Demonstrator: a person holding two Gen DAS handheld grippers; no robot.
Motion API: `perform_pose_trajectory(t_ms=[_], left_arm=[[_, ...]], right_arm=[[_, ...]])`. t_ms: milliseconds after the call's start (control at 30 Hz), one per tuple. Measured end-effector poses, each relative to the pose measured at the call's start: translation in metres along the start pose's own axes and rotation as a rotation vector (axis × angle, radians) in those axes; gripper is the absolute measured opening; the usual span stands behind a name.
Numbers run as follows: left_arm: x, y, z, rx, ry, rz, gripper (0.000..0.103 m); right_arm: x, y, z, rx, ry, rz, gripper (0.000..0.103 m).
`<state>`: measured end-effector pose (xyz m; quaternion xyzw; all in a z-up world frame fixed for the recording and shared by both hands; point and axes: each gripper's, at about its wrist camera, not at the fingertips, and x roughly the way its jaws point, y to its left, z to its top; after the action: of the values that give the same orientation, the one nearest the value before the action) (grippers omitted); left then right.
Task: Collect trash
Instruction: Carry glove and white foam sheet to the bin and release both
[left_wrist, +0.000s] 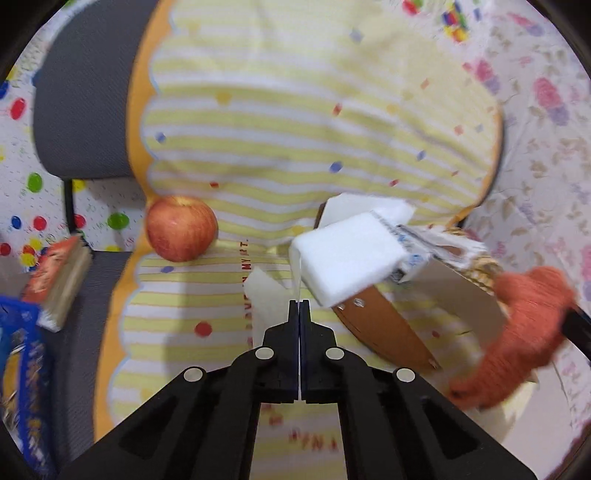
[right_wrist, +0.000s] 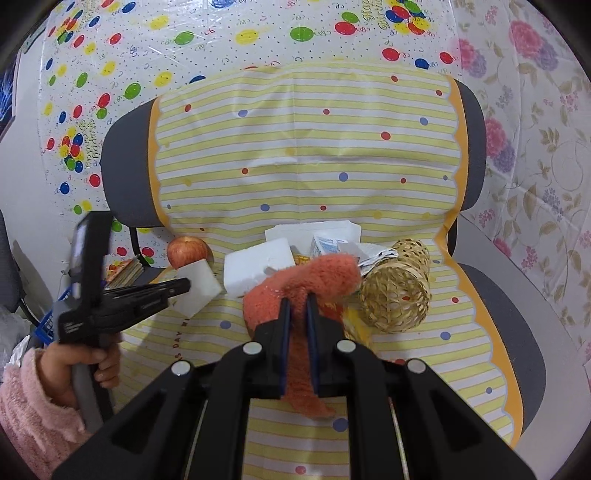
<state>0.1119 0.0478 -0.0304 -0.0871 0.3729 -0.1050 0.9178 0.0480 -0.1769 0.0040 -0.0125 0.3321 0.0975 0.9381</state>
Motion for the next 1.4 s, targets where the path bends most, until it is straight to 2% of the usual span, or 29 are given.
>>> perform_pose_trajectory(t_ms=[200,467,567,900,1133,1400], left_arm=[[-0.072,-0.017,-0.026,0.041,-0.077,-0.023,0.000],[-0.123,-0.051,-0.061,0.124,-0.102,-0.029,0.000],[-0.135,-0.064,-0.072,0.130,-0.099,-0.069,0.000],[-0.161,-0.110,-0.096,0.219,-0.111,-0.167,0.000],[-0.159,-0.156,-0.121,0.326,-0.097,-0.255,0.000],[-0.145,-0.219,-0.155,0.449,-0.043,-0.402,0.000]], right_arm=[[-0.019,0.007,0.001,0.003,-0.019,0.030,0.009],[-0.058,0.008,-0.010,0.014,-0.029,0.045,0.009],[-0.075,0.006,-0.018,0.015,-0.036,0.034,0.009],[-0.139,-0.017,-0.043,0.060,-0.079,-0.041,0.009],[-0.164,-0.038,-0.079,0.116,-0.052,-0.127,0.009],[-0.193,-0.061,-0.121,0.168,-0.011,-0.250,0.009]])
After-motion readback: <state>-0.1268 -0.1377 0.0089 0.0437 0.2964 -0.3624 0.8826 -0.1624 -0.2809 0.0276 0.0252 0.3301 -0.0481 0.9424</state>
